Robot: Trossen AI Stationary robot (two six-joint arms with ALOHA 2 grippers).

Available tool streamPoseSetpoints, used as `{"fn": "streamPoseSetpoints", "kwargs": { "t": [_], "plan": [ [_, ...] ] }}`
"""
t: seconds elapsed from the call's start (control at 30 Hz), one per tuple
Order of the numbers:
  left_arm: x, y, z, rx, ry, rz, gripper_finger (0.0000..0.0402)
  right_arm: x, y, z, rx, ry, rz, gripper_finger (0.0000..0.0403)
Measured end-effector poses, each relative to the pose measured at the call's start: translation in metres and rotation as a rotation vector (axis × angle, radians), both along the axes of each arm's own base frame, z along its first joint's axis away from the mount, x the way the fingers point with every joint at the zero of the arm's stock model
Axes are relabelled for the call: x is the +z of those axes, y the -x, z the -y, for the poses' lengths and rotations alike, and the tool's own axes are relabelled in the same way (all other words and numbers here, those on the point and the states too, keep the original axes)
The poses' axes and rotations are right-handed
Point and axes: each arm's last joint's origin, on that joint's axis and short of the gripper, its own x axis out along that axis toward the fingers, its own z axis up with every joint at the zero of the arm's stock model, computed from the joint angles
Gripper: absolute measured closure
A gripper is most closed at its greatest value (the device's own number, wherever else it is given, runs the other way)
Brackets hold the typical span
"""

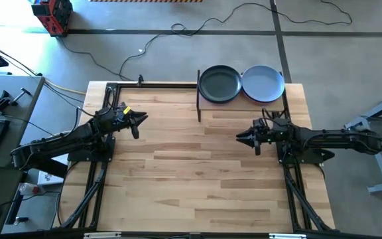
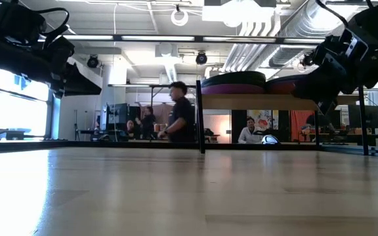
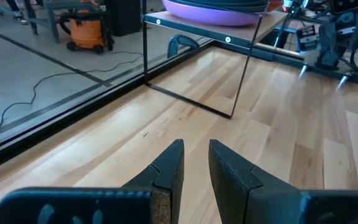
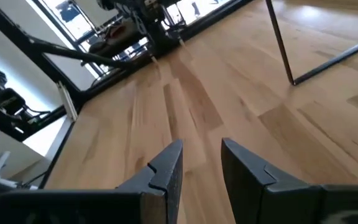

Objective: Place and stack plates onto a shelf
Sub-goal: Return to Home Position

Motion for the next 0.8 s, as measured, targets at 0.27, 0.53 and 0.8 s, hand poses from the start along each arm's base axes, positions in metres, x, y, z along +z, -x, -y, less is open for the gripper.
{"fn": "streamPoseSetpoints", "kwargs": {
  "t": [0.27, 0.53, 0.8],
  "plan": [
    [0.000, 0.000, 0.000, 0.000, 0.000, 0.000, 0.0337, -0.009, 0.003, 0.000, -0.040, -0.086, -0.099, 0.0309],
    [0.001, 0.000, 0.002, -0.015, -0.006, 0.013, 0.0337, -0.010, 0.003, 0.000, -0.042, -0.089, -0.107, 0.0309],
    [0.010, 0.001, 0.014, -0.105, -0.045, 0.096, 0.0337, -0.001, 0.013, -0.002, -0.039, -0.076, -0.034, 0.0309]
  ]
}}
